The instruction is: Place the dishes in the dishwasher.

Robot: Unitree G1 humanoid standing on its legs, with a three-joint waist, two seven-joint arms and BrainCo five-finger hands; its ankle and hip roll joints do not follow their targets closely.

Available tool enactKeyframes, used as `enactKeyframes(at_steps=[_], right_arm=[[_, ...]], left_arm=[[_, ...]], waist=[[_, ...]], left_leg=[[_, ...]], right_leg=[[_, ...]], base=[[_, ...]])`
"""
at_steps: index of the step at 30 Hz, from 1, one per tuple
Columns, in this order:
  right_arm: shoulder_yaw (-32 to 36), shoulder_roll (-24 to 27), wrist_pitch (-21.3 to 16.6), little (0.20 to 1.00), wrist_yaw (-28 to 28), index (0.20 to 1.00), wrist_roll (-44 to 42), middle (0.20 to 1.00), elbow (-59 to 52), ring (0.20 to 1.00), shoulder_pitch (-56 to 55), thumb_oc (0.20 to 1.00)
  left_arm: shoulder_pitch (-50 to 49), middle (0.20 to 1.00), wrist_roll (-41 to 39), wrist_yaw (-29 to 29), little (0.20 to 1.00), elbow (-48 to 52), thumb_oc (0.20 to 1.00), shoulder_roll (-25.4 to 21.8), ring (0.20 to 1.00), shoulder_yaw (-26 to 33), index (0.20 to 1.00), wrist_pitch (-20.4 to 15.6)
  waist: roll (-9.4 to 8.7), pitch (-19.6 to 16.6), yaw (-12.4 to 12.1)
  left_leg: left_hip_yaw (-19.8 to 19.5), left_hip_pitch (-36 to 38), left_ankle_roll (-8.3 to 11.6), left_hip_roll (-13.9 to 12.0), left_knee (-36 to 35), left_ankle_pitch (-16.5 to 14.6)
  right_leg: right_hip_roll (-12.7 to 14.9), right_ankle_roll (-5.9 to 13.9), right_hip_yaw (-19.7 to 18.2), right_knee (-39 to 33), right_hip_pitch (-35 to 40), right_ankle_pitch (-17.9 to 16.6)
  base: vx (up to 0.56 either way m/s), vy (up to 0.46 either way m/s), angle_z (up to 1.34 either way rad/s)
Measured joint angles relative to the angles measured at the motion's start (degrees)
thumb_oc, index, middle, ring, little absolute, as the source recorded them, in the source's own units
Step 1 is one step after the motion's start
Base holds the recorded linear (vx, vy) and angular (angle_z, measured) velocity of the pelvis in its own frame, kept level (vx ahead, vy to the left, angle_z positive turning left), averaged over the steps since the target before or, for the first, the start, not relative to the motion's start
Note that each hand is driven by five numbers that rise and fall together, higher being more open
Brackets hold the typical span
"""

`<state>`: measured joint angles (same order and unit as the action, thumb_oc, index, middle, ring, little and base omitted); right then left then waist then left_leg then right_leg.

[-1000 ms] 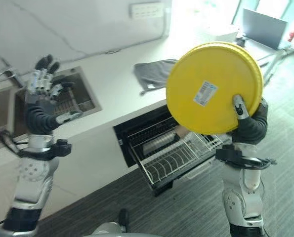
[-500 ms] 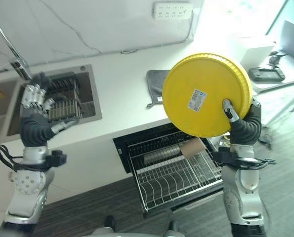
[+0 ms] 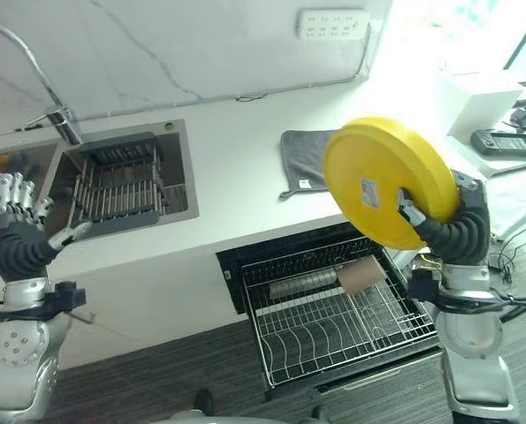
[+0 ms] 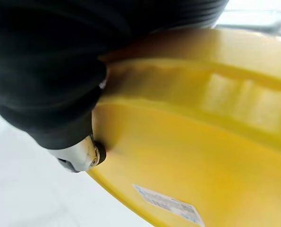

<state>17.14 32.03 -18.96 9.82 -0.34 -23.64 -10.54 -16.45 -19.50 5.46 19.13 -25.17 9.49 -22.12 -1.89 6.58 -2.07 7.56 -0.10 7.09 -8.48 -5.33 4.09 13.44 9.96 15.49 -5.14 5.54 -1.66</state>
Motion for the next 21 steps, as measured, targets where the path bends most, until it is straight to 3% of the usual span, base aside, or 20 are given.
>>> enactKeyframes(at_steps=[3, 5, 9, 12, 14, 16, 21], right_arm=[[1.65, 1.72, -2.38, 0.2, 0.12, 0.2, 5.79, 0.2, -1.22, 0.2, -4.67, 0.2], [2.08, 5.31, -5.4, 0.2, 0.28, 0.2, 12.06, 0.2, -1.68, 0.2, -5.91, 0.2], [2.1, 8.82, -7.88, 0.2, 0.2, 0.2, 15.64, 0.2, -1.43, 0.2, -6.1, 0.2], [2.09, 9.03, -10.86, 0.2, -1.08, 0.2, 19.6, 0.2, 0.84, 0.2, -7.64, 0.2], [1.85, 11.97, -13.03, 0.2, -3.05, 0.2, 20.8, 0.2, 2.68, 0.2, -10.89, 0.2], [1.74, 13.01, -15.31, 0.2, -5.56, 0.2, 22.32, 0.2, 4.23, 0.2, -12.91, 0.2], [0.12, 16.96, -20.41, 0.2, -5.38, 0.2, 24.6, 0.2, 7.48, 0.2, -12.89, 0.2]], left_arm=[[-7.23, 1.0, 0.5, -4.02, 1.0, -5.53, 1.0, -0.65, 1.0, -0.64, 1.0, 0.04], [-11.34, 1.0, 0.48, -5.74, 1.0, -17.36, 1.0, -1.45, 1.0, -1.06, 1.0, 0.96], [-12.67, 1.0, 0.59, -6.55, 1.0, -27.55, 1.0, -2.41, 1.0, -3.94, 1.0, -0.26], [-12.83, 1.0, 0.51, -7.79, 1.0, -32.3, 1.0, -1.28, 1.0, -4.74, 1.0, -1.0], [-12.74, 1.0, 0.51, -8.43, 1.0, -36.76, 1.0, -0.16, 1.0, -4.75, 1.0, -1.86], [-13.23, 1.0, 1.18, -9.68, 1.0, -38.47, 1.0, -0.11, 1.0, -5.03, 1.0, -2.7], [-12.24, 1.0, 2.18, -10.07, 1.0, -37.23, 1.0, -3.25, 1.0, -6.7, 1.0, -4.13]], waist=[[0.3, -0.02, -0.34], [0.43, 0.04, 0.0], [0.19, 0.09, -0.26], [-0.35, 0.05, -0.15], [-0.55, 0.03, 0.05], [-0.91, 0.04, 0.21], [-1.11, -0.04, 0.21]], left_leg=[[-0.79, -0.8, -0.51, -0.04, 0.03, 0.51], [-0.89, -0.88, 0.02, -0.37, 0.36, 0.97], [-0.8, -0.94, 0.03, -0.53, 0.34, 0.92], [-0.72, -0.9, -0.13, -0.51, 0.01, 0.76], [-0.75, -0.89, -0.49, -0.5, 0.0, 0.4], [-0.73, -0.9, -0.51, -0.5, 0.0, 0.4], [-0.75, -1.04, -0.54, -0.48, 0.01, 0.39]], right_leg=[[-0.15, 0.62, 1.23, 0.01, 0.01, -0.05], [-0.53, 0.63, 1.3, 0.02, -0.2, -0.06], [-0.63, 0.68, 1.24, 0.01, -0.3, 0.0], [-0.58, 0.72, 1.08, 0.01, -0.3, 0.11], [-0.56, 0.75, 1.08, 0.01, -0.23, 0.13], [-0.55, 0.73, 0.98, 0.01, -0.28, 0.13], [-0.56, 0.73, 1.01, 0.01, -0.4, 0.13]], base=[[-0.06, 0.002, 0.16], [-0.06, 0.016, 0.04], [-0.02, 0.009, 0.01], [-0.02, 0.005, -0.01], [-0.03, 0.009, 0.0], [-0.04, 0.021, -0.01], [-0.05, 0.004, 0.0]])
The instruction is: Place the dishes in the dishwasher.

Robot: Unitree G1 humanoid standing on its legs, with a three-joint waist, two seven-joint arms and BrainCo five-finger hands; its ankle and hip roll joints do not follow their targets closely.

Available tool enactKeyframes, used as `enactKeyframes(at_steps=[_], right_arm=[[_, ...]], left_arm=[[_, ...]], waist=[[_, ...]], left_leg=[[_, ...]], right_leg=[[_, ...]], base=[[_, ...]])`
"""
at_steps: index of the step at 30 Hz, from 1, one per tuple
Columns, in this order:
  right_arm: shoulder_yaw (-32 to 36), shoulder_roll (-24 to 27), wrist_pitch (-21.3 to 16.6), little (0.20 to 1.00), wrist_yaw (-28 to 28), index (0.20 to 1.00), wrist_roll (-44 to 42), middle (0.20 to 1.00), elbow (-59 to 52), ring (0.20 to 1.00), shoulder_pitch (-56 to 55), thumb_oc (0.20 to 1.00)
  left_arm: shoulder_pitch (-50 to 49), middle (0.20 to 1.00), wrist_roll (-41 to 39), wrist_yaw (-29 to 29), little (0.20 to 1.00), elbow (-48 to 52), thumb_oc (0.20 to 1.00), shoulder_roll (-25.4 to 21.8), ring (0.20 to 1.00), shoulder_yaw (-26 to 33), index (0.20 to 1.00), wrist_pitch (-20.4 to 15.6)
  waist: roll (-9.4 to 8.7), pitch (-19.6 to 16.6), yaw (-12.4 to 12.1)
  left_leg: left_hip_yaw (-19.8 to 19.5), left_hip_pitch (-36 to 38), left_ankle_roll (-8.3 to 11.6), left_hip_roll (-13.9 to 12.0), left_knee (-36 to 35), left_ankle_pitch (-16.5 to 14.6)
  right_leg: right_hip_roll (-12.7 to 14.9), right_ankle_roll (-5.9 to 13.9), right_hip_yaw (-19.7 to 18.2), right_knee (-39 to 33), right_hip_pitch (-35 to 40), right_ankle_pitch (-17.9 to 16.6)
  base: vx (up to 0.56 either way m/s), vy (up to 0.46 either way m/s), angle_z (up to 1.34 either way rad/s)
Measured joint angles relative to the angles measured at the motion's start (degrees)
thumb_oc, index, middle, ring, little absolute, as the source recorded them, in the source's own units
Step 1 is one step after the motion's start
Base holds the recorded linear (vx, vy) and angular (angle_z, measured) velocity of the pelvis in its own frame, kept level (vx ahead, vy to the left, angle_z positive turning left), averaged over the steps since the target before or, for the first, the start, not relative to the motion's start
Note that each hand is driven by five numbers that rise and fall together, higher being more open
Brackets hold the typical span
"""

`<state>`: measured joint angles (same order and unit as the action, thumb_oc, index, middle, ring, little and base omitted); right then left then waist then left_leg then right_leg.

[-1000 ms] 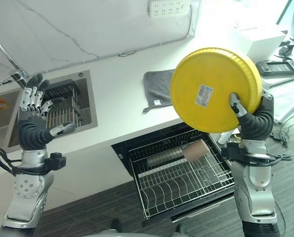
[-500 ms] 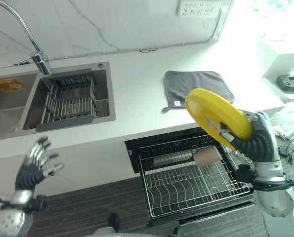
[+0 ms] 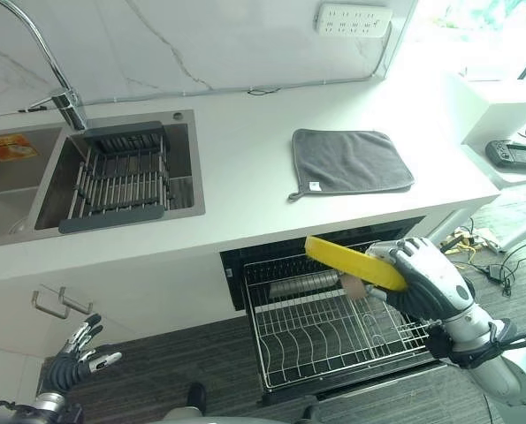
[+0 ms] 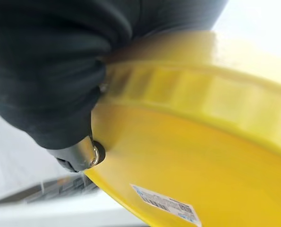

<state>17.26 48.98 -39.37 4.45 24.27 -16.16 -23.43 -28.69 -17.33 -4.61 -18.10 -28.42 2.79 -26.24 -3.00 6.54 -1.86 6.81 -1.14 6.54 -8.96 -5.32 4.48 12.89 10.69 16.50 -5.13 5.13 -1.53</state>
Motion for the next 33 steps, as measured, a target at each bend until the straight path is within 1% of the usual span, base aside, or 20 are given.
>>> enactKeyframes(at_steps=[3, 5, 7, 9, 10, 11, 12, 13, 14, 15, 16, 17, 19, 22, 25, 26, 27, 29, 31, 33], right_arm=[[-0.04, 0.0, -0.48, 0.2, 0.0, 0.2, 1.11, 0.2, 0.05, 0.2, -0.82, 0.2], [-0.05, -0.01, -1.59, 0.2, 0.02, 0.2, 1.52, 0.2, 0.23, 0.2, -1.63, 0.2], [-1.44, -0.01, -1.81, 0.2, 0.34, 0.2, 1.69, 0.2, 1.12, 0.2, -1.26, 0.2], [-4.07, 0.09, -3.05, 0.2, 1.06, 0.2, 4.11, 0.2, 2.27, 0.2, 1.28, 0.2], [-8.55, 2.65, -2.75, 0.2, 1.77, 0.2, 5.06, 0.2, 4.83, 0.2, 5.82, 0.2], [-10.57, 4.64, -2.08, 0.2, 2.53, 0.2, 5.05, 0.2, 7.15, 0.2, 8.2, 0.2], [-10.6, 4.88, -1.25, 0.2, 2.82, 0.2, 5.04, 0.2, 8.13, 0.2, 8.6, 0.2], [-11.28, 4.94, -0.6, 0.2, 2.86, 0.2, 4.98, 0.2, 9.94, 0.2, 9.42, 0.2], [-14.64, 4.88, -0.07, 0.2, 3.75, 0.2, 4.99, 0.2, 12.6, 0.2, 12.66, 0.2], [-15.86, 5.53, -0.14, 0.2, 3.89, 0.2, 5.05, 0.2, 13.39, 0.2, 14.2, 0.2], [-15.83, 7.45, -0.29, 0.2, 4.04, 0.2, 5.11, 0.2, 13.3, 0.2, 14.72, 0.2], [-15.03, 8.87, -0.33, 0.2, 4.15, 0.2, 5.86, 0.2, 13.3, 0.2, 14.94, 0.2], [-14.61, 8.85, -0.14, 0.2, 4.45, 0.2, 6.58, 0.2, 13.36, 0.2, 14.85, 0.2], [-14.6, 8.82, -0.12, 0.2, 5.42, 0.2, 8.34, 0.2, 13.36, 0.2, 14.84, 0.2], [-14.65, 8.57, -0.12, 0.2, 6.9, 0.2, 8.32, 0.2, 14.07, 0.2, 14.99, 0.2], [-14.65, 8.57, -0.12, 0.2, 6.9, 0.2, 8.32, 0.2, 14.07, 0.2, 14.99, 0.2], [-15.02, 8.28, -0.07, 0.2, 7.72, 0.2, 8.4, 0.2, 15.75, 0.2, 16.09, 0.2], [-15.2, 8.28, 0.08, 0.2, 7.86, 0.2, 8.45, 0.2, 15.73, 0.2, 16.48, 0.2], [-17.39, 8.4, 0.12, 0.2, 9.99, 0.2, 9.72, 0.2, 16.03, 0.2, 18.37, 0.2], [-20.7, 8.43, 0.3, 0.2, 12.43, 0.2, 11.21, 0.2, 18.89, 0.2, 21.22, 0.2]], left_arm=[[0.1, 1.0, 0.01, 0.06, 1.0, 0.01, 1.0, 0.04, 1.0, -0.6, 1.0, -0.26], [0.08, 1.0, 0.01, 0.15, 1.0, -0.54, 1.0, 0.15, 1.0, -0.57, 1.0, -0.38], [0.31, 1.0, 0.01, 0.2, 1.0, -1.74, 1.0, 0.38, 1.0, -0.58, 1.0, -0.85], [0.48, 1.0, 0.05, 0.59, 1.0, -2.77, 1.0, 0.34, 1.0, -0.61, 1.0, -0.9], [1.78, 1.0, 0.03, 0.55, 1.0, -2.36, 1.0, -1.22, 1.0, -1.56, 1.0, -0.72], [2.73, 1.0, 0.0, 0.74, 1.0, -0.07, 1.0, -2.98, 1.0, -2.84, 1.0, -0.79], [2.5, 1.0, 0.02, 0.76, 1.0, -0.09, 1.0, -3.06, 1.0, -3.04, 1.0, -0.8], [2.03, 1.0, 0.03, 1.28, 1.0, -0.42, 1.0, -3.03, 1.0, -2.99, 1.0, -0.78], [3.1, 1.0, 0.05, 2.27, 1.0, -2.13, 1.0, -3.32, 1.0, -3.3, 1.0, -0.84], [5.74, 1.0, 0.03, 2.63, 1.0, -3.68, 1.0, -3.67, 1.0, -3.82, 1.0, -0.76], [8.29, 1.0, 0.03, 2.73, 1.0, -4.46, 1.0, -4.38, 1.0, -4.61, 1.0, -0.08], [9.25, 1.0, 0.0, 2.81, 1.0, -3.98, 1.0, -4.57, 1.0, -4.16, 1.0, 0.22], [8.73, 1.0, -0.02, 2.97, 1.0, -3.2, 1.0, -4.14, 1.0, -2.77, 1.0, 0.38], [8.61, 1.0, -0.04, 3.2, 1.0, -3.19, 1.0, -3.38, 1.0, -2.8, 1.0, 1.2], [8.34, 1.0, -0.04, 3.14, 1.0, -3.19, 1.0, -3.49, 1.0, -2.69, 1.0, 1.42], [8.34, 1.0, -0.04, 3.14, 1.0, -3.19, 1.0, -3.49, 1.0, -2.69, 1.0, 1.42], [8.49, 1.0, -0.04, 3.22, 1.0, -3.22, 1.0, -3.56, 1.0, -2.94, 1.0, 1.41], [9.08, 1.0, -0.07, 3.28, 1.0, -3.2, 1.0, -3.57, 1.0, -2.88, 1.0, 1.41], [9.89, 1.0, -0.68, 3.89, 1.0, -3.2, 1.0, -3.75, 1.0, -2.93, 1.0, 1.42], [11.67, 1.0, -0.78, 4.07, 1.0, -3.23, 1.0, -3.74, 1.0, -3.03, 1.0, 1.3]], waist=[[-0.09, 0.06, 0.02], [-0.16, 0.09, 0.06], [-0.29, 0.04, 0.02], [-0.52, -0.07, -0.07], [-0.55, -0.17, -0.37], [-0.5, -0.55, -1.7], [-0.43, -0.54, -1.91], [-0.15, -0.44, -2.08], [0.13, 0.77, -2.38], [0.55, 1.93, -2.34], [1.7, 3.69, -2.42], [2.87, 5.26, -2.45], [3.45, 6.87, -2.39], [3.32, 7.43, -1.76], [1.47, 8.79, -1.7], [1.47, 8.79, -1.7], [1.23, 9.89, -1.71], [1.55, 11.09, -1.76], [1.59, 11.35, -1.72], [1.79, 12.09, -1.89]], left_leg=[[-0.07, -0.01, 0.45, -0.18, 0.05, 0.3], [-0.08, -0.01, 0.68, -0.45, 0.34, 0.45], [-0.02, 0.06, 0.68, -0.52, 0.3, 0.44], [-0.04, 0.12, 0.25, -0.55, 0.01, 0.17], [-0.22, 0.27, 0.17, -0.44, 0.01, 0.13], [-0.78, 0.38, 0.11, -0.15, 0.03, 0.14], [-1.53, 0.92, -0.13, 0.67, 0.35, 0.02], [-1.71, 2.04, -0.47, 0.97, 0.4, -0.2], [-1.93, -0.73, -0.58, 0.86, 6.82, -2.32], [-2.95, -4.21, -0.41, 0.09, 12.58, -4.74], [-3.55, -6.22, -0.32, -0.46, 15.19, -5.42], [-3.56, -6.9, -0.05, -0.79, 15.45, -5.59], [-3.22, -6.83, -0.08, -0.91, 15.47, -5.61], [-3.19, -6.75, -0.06, -1.03, 15.49, -5.6], [-2.87, -6.59, 0.07, -0.93, 15.71, -5.71], [-2.87, -6.59, 0.07, -0.93, 15.71, -5.71], [-2.73, -7.0, 0.35, -0.92, 16.58, -5.95], [-2.77, -7.29, 0.28, -0.93, 17.66, -6.55], [-2.92, -10.42, 0.42, -1.03, 20.75, -7.61], [-3.52, -13.21, 0.17, -1.08, 23.48, -8.15]], right_leg=[[-0.24, 0.01, 0.04, 0.0, -0.02, 0.01], [-0.49, 0.01, 0.04, 0.0, -0.04, 0.01], [-0.53, 0.0, -0.01, 0.0, 0.0, 0.03], [-0.54, 0.0, -0.03, -0.01, 0.12, 0.03], [-0.5, -0.01, 0.03, -0.01, 0.63, 0.03], [-0.42, 0.04, 0.19, -0.02, 0.73, 0.06], [-0.32, 0.1, 0.85, 0.01, 1.62, 0.51], [0.3, 0.49, 0.73, 3.31, 0.88, 2.59], [1.48, 0.7, -1.04, 11.8, -3.06, 6.59], [1.88, 0.03, -2.25, 17.03, -6.16, 9.42], [2.21, -0.32, -2.12, 20.05, -7.8, 10.62], [2.09, -0.81, -2.38, 22.05, -8.9, 11.42], [2.13, -1.22, -3.23, 23.98, -10.06, 12.39], [2.18, -1.34, -3.3, 24.42, -10.19, 12.55], [2.33, -1.31, -3.48, 24.24, -10.45, 12.52], [2.33, -1.31, -3.48, 24.24, -10.45, 12.52], [2.42, -1.31, -3.86, 24.7, -10.54, 12.52], [2.52, -1.21, -4.07, 25.54, -10.77, 12.72], [2.8, -1.36, -4.9, 28.98, -14.16, 13.88], [3.15, -1.54, -4.94, 32.03, -16.7, 14.59]], base=[[-0.04, -0.023, 0.0], [-0.03, -0.04, -0.01], [0.0, -0.016, -0.01], [0.03, -0.015, 0.01], [0.1, -0.01, 0.07], [0.1, 0.005, 0.18], [0.04, -0.008, 0.19], [-0.04, -0.021, 0.12], [-0.08, -0.042, 0.05], [-0.07, -0.028, 0.13], [-0.05, -0.036, 0.16], [-0.02, -0.032, 0.04], [-0.01, -0.031, -0.09], [0.03, -0.008, 0.0], [0.02, 0.0, -0.01], [-0.03, 0.005, -0.08], [-0.02, 0.006, -0.05], [-0.03, 0.0, -0.04], [-0.04, -0.019, -0.02], [-0.05, -0.026, 0.06]])
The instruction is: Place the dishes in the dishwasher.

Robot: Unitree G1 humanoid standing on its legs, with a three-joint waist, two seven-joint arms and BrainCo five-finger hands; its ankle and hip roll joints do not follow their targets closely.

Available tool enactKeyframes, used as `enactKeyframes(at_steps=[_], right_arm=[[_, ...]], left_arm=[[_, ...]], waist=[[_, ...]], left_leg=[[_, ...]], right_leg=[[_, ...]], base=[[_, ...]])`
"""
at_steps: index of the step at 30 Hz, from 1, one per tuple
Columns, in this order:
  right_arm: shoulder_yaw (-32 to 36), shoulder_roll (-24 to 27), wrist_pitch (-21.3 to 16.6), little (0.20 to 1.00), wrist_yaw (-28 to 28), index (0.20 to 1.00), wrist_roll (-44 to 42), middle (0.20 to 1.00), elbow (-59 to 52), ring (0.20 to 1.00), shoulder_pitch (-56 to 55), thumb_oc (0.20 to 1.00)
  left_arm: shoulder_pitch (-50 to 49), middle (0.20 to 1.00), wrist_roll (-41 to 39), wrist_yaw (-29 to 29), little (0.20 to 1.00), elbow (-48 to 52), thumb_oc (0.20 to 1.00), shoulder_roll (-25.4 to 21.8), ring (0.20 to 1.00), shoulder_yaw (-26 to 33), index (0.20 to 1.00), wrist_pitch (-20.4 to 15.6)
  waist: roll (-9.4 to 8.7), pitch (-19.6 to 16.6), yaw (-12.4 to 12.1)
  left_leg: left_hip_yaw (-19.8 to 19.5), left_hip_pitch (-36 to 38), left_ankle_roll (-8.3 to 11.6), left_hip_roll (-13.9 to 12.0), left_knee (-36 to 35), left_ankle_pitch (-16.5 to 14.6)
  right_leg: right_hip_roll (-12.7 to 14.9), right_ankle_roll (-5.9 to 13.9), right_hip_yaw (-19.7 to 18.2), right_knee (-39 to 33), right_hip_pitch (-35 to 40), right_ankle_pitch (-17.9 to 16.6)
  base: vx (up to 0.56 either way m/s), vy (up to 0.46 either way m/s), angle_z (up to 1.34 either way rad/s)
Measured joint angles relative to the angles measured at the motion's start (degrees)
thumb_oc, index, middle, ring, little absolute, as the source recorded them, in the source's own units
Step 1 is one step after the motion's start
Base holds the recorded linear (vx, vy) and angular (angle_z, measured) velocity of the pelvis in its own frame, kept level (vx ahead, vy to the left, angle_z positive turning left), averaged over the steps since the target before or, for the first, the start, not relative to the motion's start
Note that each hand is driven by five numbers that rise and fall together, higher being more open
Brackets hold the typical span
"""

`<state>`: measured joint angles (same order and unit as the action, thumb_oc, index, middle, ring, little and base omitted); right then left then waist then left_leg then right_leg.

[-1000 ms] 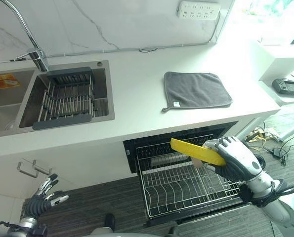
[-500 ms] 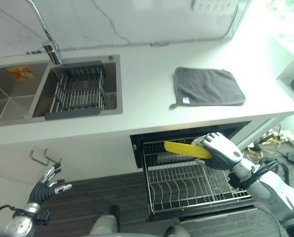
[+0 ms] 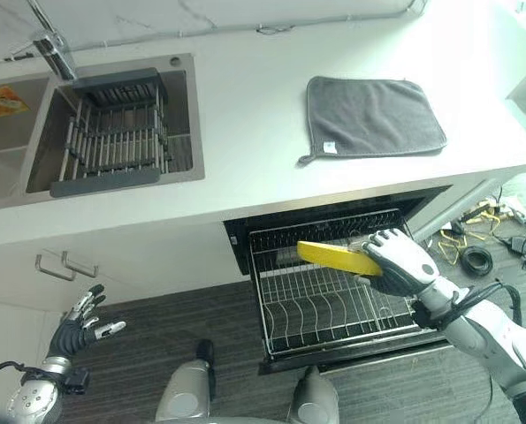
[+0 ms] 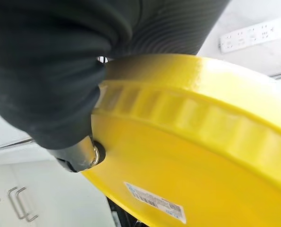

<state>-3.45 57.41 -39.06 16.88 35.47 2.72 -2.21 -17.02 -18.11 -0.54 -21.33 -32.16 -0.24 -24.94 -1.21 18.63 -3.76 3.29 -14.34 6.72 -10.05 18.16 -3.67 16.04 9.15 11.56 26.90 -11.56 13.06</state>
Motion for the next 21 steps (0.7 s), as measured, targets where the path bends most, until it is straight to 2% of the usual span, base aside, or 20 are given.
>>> enactKeyframes(at_steps=[2, 5, 7, 8, 13, 17, 21], right_arm=[[-4.33, 0.02, 1.39, 0.2, 3.27, 0.2, 1.08, 0.2, 6.02, 0.2, 4.94, 0.2], [-5.57, -0.05, 3.85, 0.2, 6.69, 0.2, 4.04, 0.2, 8.69, 0.2, 9.03, 0.2], [-8.08, 0.54, 5.09, 0.2, 9.02, 0.2, 5.02, 0.2, 10.52, 0.2, 14.11, 0.2], [-8.7, 1.26, 6.02, 0.2, 9.69, 0.2, 5.11, 0.2, 10.78, 0.2, 16.27, 0.2], [-14.48, 1.54, 7.94, 0.2, 11.62, 0.2, 5.1, 0.2, 14.05, 0.2, 23.88, 0.2], [-18.63, 1.65, 11.41, 0.2, 12.54, 0.2, 5.84, 0.2, 21.21, 0.2, 27.56, 0.2], [-25.8, 1.68, 12.63, 0.2, 13.02, 0.2, 7.47, 0.2, 29.02, 0.2, 34.83, 0.2]], left_arm=[[1.95, 1.0, -0.63, 0.6, 1.0, -0.13, 1.0, -1.0, 1.0, -1.93, 1.0, -0.11], [2.56, 1.0, -1.01, 1.03, 1.0, -0.1, 1.0, -1.07, 1.0, -2.47, 1.0, -0.36], [3.98, 1.0, -1.08, 1.86, 1.0, -0.03, 1.0, -1.33, 1.0, -2.67, 1.0, -1.3], [6.23, 1.0, -1.12, 2.51, 1.0, 0.16, 1.0, -1.33, 1.0, -3.19, 1.0, -1.98], [8.92, 1.0, -3.24, 3.77, 1.0, 0.55, 1.0, -1.84, 1.0, -4.67, 1.0, -2.79], [8.73, 1.0, -3.43, 3.62, 1.0, 0.58, 1.0, -1.92, 1.0, -4.7, 1.0, -3.04], [9.62, 1.0, -3.53, 3.59, 1.0, 0.54, 1.0, -2.34, 1.0, -6.63, 1.0, -4.34]], waist=[[0.17, 1.62, -0.25], [1.19, 3.86, -1.0], [2.18, 5.35, -1.15], [3.36, 6.85, -1.63], [3.54, 7.13, -2.25], [3.56, 7.04, -3.07], [3.74, 6.8, -3.74]], left_leg=[[-0.87, -3.72, 0.06, 0.09, 3.71, -1.25], [-1.15, -8.39, -0.35, 0.25, 6.81, -1.66], [-1.33, -12.55, -0.51, 0.57, 9.63, -1.76], [-1.72, -15.27, -0.55, 1.26, 11.53, -1.76], [-2.16, -21.98, -0.99, 1.84, 15.84, -1.98], [-2.35, -22.63, -1.08, 2.05, 15.81, -1.89], [-2.39, -23.67, -1.09, 2.07, 15.77, -1.85]], right_leg=[[0.72, -0.49, -0.47, 4.16, -3.59, 1.72], [1.42, -1.14, -1.44, 8.36, -9.0, 2.39], [2.1, -1.45, -2.39, 11.94, -13.6, 2.84], [2.92, -1.44, -3.12, 14.55, -16.55, 3.21], [3.84, -2.87, -4.77, 20.19, -24.19, 4.73], [4.15, -3.16, -4.85, 21.23, -25.32, 5.18], [4.22, -3.12, -4.69, 21.38, -26.35, 5.16]], base=[[-0.08, 0.0, 0.09], [-0.13, 0.047, 0.01], [-0.13, 0.057, 0.05], [-0.11, 0.045, 0.09], [-0.08, 0.018, 0.03], [-0.04, 0.004, 0.04], [-0.05, -0.012, 0.01]])
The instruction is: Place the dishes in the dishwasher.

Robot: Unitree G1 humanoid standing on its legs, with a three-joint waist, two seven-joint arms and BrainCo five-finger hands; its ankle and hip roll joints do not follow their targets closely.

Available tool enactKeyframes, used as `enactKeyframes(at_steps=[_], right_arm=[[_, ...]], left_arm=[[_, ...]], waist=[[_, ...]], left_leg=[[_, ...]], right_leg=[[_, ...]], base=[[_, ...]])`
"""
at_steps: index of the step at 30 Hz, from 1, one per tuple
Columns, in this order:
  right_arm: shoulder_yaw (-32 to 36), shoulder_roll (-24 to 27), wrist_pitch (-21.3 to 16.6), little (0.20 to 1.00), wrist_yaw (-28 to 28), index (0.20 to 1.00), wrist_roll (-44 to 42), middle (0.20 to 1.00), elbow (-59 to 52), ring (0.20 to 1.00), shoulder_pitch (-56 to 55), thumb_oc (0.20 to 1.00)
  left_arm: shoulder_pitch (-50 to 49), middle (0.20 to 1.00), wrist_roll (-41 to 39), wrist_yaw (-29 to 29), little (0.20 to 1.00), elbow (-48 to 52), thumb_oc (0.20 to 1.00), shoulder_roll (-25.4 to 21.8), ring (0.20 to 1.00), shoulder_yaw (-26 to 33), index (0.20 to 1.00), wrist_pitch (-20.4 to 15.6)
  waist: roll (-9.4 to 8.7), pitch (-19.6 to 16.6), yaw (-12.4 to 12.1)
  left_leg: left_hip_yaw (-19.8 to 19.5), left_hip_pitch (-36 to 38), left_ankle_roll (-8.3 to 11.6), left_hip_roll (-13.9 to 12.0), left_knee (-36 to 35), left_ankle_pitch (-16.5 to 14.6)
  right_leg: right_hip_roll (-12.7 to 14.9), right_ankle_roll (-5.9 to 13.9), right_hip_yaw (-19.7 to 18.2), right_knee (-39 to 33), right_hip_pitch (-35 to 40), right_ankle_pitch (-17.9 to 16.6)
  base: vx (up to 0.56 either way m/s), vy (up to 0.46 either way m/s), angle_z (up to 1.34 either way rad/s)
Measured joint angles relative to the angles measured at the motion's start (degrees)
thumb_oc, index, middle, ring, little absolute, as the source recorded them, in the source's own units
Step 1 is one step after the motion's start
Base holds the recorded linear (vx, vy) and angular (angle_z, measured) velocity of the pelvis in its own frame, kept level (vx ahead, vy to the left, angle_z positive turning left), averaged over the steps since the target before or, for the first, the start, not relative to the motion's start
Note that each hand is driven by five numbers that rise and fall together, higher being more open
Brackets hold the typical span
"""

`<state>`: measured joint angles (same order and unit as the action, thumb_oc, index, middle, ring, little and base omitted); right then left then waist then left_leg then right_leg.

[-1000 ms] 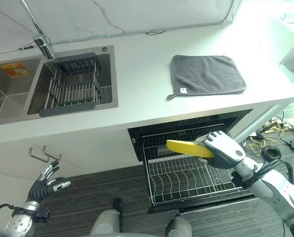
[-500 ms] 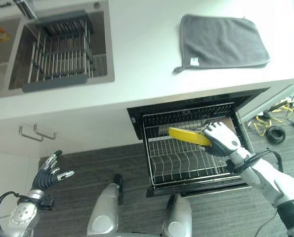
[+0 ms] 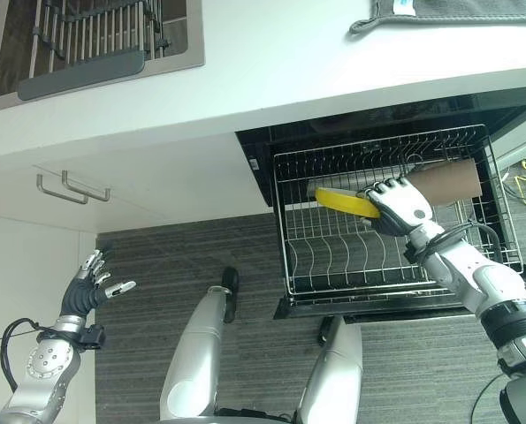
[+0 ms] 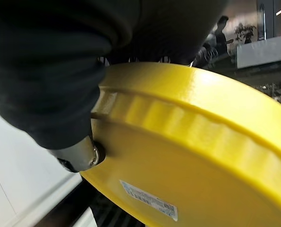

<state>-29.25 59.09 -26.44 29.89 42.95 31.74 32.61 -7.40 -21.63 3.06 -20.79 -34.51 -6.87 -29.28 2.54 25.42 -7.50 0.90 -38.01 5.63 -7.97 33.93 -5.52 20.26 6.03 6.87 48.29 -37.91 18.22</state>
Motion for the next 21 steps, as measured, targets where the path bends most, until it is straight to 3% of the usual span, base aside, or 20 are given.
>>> enactKeyframes(at_steps=[3, 7, 18, 19, 21], right_arm=[[-5.56, -0.22, 1.15, 0.2, 0.53, 0.2, 0.82, 0.2, 5.24, 0.2, 6.67, 0.2], [-7.1, -2.67, 2.43, 0.2, 2.19, 0.2, -0.42, 0.2, 14.6, 0.2, 12.09, 0.2], [-11.42, -5.34, 3.57, 0.2, 1.16, 0.2, -0.34, 0.2, 20.17, 0.2, 15.43, 0.2], [-12.49, -5.5, 3.55, 0.275, 0.78, 0.275, -0.4, 0.275, 20.22, 0.275, 16.3, 0.275], [-12.32, -7.21, 3.43, 0.545, -0.38, 0.545, -1.95, 0.545, 21.35, 0.545, 16.53, 0.545]], left_arm=[[2.04, 1.0, -1.64, 0.0, 1.0, -0.25, 1.0, -0.39, 1.0, -0.11, 1.0, -0.28], [3.6, 1.0, -2.17, 0.0, 1.0, -1.36, 1.0, -1.39, 1.0, -1.74, 1.0, -1.02], [3.57, 1.0, -2.25, -0.92, 1.0, -2.86, 1.0, -1.46, 1.0, -2.46, 1.0, -2.39], [3.64, 1.0, -2.29, -0.93, 1.0, -2.85, 1.0, -1.49, 1.0, -3.11, 1.0, -2.41], [3.68, 1.0, -2.53, -0.92, 1.0, -2.85, 1.0, -1.5, 1.0, -3.9, 1.0, -2.45]], waist=[[0.1, -0.61, -1.13], [0.36, -0.96, -2.57], [0.31, -3.81, -4.02], [0.23, -3.87, -4.01], [-0.17, -4.11, -4.01]], left_leg=[[-0.02, -0.67, 0.02, 0.03, 0.12, 0.01], [-0.06, -0.91, 0.09, 0.19, 0.14, 0.05], [-0.69, -2.08, 0.4, 0.59, -1.28, 0.93], [-0.71, -2.11, 0.42, 0.71, -1.79, 1.28], [-1.13, -2.11, 0.72, 0.81, -2.91, 1.96]], right_leg=[[0.06, 0.4, 0.08, 0.11, -0.57, -0.2], [0.18, 0.38, 0.15, 0.08, -0.74, -0.16], [0.24, -0.37, 0.5, -0.02, -2.15, 0.23], [0.28, -0.39, 0.51, -0.14, -2.34, 0.25], [0.26, -0.45, 1.03, -0.5, -2.37, 0.23]], base=[[-0.06, -0.004, 0.02], [-0.07, -0.012, 0.02], [-0.05, 0.002, 0.02], [-0.06, -0.007, 0.04], [-0.05, -0.016, 0.08]])
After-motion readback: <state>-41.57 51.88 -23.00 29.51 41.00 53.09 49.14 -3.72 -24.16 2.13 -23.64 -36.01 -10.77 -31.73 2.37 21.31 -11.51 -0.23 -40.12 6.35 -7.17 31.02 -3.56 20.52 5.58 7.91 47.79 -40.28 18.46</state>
